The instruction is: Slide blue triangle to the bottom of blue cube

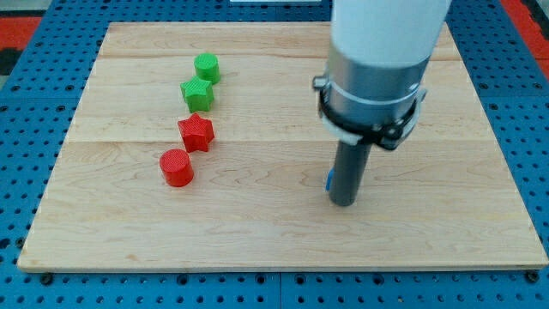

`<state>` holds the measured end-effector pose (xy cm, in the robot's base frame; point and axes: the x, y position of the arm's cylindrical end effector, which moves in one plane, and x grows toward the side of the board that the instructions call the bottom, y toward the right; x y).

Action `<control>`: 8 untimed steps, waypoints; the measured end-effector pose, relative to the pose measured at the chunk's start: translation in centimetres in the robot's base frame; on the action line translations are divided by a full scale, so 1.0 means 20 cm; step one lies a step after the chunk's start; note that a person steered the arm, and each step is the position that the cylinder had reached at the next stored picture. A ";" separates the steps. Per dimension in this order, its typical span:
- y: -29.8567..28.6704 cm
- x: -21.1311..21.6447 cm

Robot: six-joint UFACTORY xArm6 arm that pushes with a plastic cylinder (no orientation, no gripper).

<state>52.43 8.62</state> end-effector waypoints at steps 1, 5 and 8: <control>0.07 -0.20; -0.41 -0.51; -0.37 -0.73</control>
<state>37.88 1.31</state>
